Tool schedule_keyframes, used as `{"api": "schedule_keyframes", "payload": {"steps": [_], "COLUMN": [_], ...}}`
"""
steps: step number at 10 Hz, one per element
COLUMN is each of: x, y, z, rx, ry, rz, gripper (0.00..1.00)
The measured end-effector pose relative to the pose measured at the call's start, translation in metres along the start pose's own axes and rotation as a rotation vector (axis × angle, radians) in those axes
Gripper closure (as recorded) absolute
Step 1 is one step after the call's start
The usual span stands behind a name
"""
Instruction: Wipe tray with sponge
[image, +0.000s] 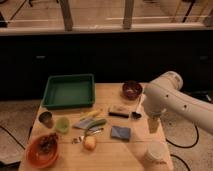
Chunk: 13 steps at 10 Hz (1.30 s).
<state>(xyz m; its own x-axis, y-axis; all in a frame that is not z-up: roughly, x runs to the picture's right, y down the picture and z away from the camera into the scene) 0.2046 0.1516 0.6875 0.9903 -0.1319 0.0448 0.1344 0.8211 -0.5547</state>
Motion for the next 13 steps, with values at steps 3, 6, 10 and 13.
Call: {"api": "schedule_keyframes", "payload": {"steps": [3,6,10,13], "x": [-0.013,-0.036,-0.047,-0.059], "y": [0.004,0.006,0.009,0.008], "z": [0.008,0.017,0.027,0.035], "rx": [-0.004,-0.014,-0.022,-0.023], "ry": [-0.018,-0.027,-0.045,-0.059], "rz": [-0.031,-0.063,-0.097,-0.1], "gripper": [0.2,0.2,0.2,0.2]}}
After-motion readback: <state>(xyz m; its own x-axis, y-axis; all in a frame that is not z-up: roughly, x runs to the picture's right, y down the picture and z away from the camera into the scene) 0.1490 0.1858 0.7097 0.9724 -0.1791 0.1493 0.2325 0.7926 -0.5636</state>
